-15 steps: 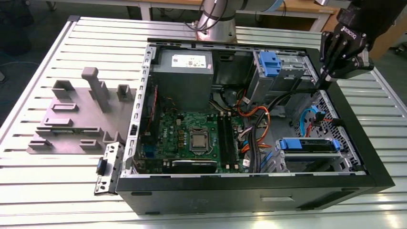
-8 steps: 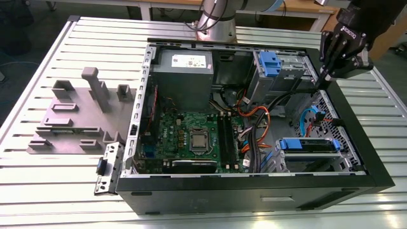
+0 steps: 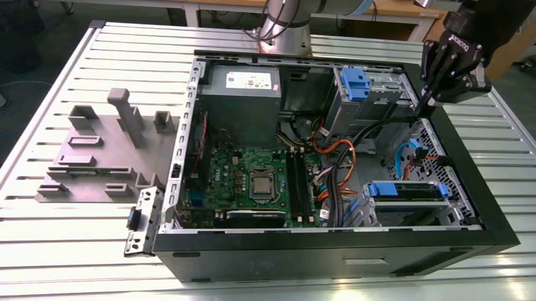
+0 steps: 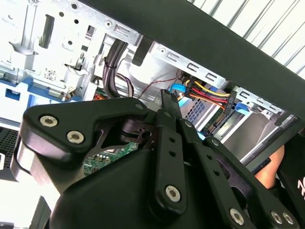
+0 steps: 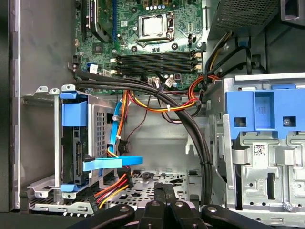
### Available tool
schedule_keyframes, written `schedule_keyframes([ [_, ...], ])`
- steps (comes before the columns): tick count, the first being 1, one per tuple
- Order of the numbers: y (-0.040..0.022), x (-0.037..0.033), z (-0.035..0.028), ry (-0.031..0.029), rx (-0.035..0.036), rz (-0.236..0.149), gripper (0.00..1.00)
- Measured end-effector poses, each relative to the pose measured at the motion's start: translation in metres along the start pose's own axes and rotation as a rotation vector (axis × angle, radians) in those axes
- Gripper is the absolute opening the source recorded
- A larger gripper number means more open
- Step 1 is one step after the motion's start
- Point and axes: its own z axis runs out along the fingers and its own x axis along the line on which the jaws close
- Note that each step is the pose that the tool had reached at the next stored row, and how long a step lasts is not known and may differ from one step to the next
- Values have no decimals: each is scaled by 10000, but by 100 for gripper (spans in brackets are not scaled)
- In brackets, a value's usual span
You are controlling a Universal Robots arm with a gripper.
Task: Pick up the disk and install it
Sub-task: 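Insert the first disk wire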
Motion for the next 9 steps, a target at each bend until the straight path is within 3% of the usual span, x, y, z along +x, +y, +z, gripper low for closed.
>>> schedule_keyframes([
  [9,-1,30,4,1,0,0,11],
])
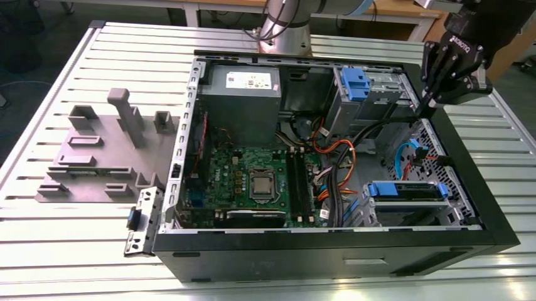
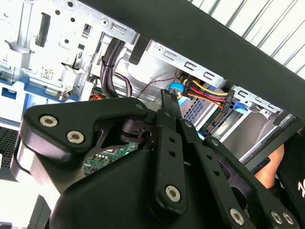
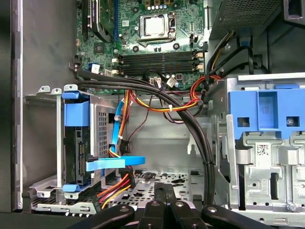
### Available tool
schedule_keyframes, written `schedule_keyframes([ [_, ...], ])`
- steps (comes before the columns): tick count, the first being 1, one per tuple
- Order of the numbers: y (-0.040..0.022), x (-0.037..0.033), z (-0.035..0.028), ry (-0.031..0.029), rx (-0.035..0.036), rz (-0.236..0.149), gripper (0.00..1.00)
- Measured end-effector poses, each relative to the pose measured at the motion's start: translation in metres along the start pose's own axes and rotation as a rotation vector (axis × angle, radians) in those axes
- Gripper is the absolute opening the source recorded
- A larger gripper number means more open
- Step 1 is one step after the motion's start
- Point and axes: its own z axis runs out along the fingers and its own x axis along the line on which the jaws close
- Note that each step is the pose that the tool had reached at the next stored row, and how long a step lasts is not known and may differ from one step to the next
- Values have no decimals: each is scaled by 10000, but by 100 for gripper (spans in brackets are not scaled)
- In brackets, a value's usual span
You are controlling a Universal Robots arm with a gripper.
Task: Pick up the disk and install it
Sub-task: 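Insert the first disk wire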
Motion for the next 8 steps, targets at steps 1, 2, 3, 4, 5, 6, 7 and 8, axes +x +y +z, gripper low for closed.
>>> schedule_keyframes([
  [1,0,5,0,1,0,0,11],
  [2,-1,11,2,0,0,-1,11],
  [3,-1,17,2,0,0,0,11],
  [4,-1,23,3,0,0,0,11],
  [5,-1,27,4,0,0,0,11],
  [6,-2,32,5,0,0,0,11],
  [7,-2,34,5,0,0,0,11],
  [8,-2,35,5,-1,0,-1,11],
])
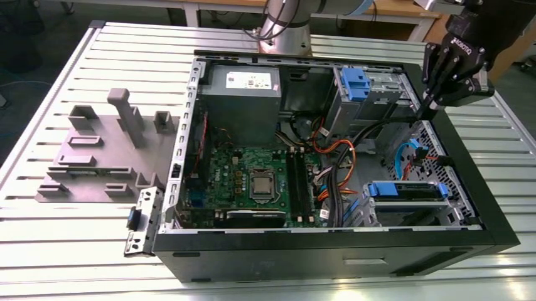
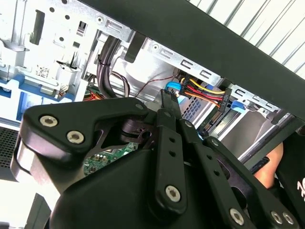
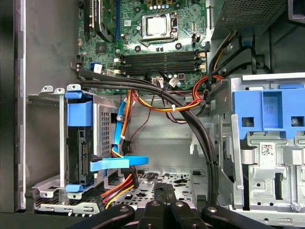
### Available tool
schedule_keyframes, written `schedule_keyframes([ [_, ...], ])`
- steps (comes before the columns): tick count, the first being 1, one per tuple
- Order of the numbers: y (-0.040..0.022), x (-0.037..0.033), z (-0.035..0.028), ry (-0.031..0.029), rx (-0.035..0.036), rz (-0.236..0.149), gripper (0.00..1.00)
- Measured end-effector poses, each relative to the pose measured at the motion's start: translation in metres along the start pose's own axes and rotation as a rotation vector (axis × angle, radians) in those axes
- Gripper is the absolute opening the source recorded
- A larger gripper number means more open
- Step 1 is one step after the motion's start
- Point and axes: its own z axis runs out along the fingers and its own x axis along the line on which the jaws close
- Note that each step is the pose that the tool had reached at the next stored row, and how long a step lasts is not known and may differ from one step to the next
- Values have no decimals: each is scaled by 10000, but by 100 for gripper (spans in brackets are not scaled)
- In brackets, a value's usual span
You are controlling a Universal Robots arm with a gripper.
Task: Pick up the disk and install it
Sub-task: 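Insert the first disk wire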
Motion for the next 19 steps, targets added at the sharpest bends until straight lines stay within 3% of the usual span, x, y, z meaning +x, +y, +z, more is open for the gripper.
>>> schedule_keyframes([
  [11,-1,20,2,1,0,0,11],
  [19,-6,134,19,7,-4,0,11],
])
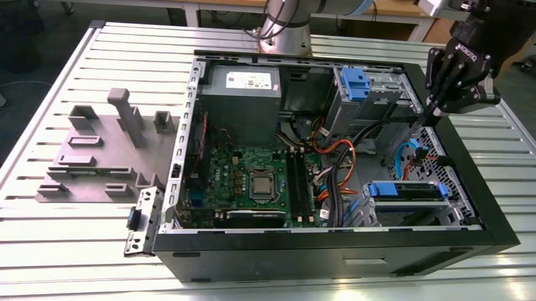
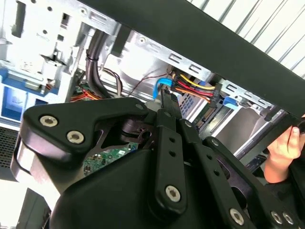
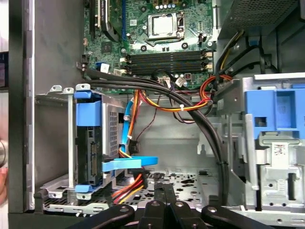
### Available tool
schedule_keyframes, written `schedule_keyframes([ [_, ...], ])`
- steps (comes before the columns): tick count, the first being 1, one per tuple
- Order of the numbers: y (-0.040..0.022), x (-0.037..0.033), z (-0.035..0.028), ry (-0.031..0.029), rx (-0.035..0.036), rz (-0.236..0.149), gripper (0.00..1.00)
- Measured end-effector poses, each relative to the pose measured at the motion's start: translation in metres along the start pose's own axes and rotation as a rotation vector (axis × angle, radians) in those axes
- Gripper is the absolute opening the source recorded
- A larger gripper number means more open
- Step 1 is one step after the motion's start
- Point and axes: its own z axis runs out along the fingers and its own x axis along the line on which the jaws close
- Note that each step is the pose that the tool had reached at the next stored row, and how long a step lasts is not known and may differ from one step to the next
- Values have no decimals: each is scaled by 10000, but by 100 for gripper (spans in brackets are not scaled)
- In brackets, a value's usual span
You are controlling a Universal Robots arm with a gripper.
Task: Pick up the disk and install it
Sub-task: 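Insert the first disk wire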
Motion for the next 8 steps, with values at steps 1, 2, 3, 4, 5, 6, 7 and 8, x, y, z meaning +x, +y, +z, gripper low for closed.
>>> schedule_keyframes([
  [1,-1,16,2,1,0,0,11],
  [2,-1,30,5,2,-2,0,11],
  [3,-2,43,7,4,-2,0,11],
  [4,-3,57,9,4,-2,0,11],
  [5,-3,68,10,6,-2,0,11],
  [6,-4,75,12,8,-2,0,11],
  [7,-4,80,13,11,-1,0,11],
  [8,-4,82,14,13,-1,0,11],
])
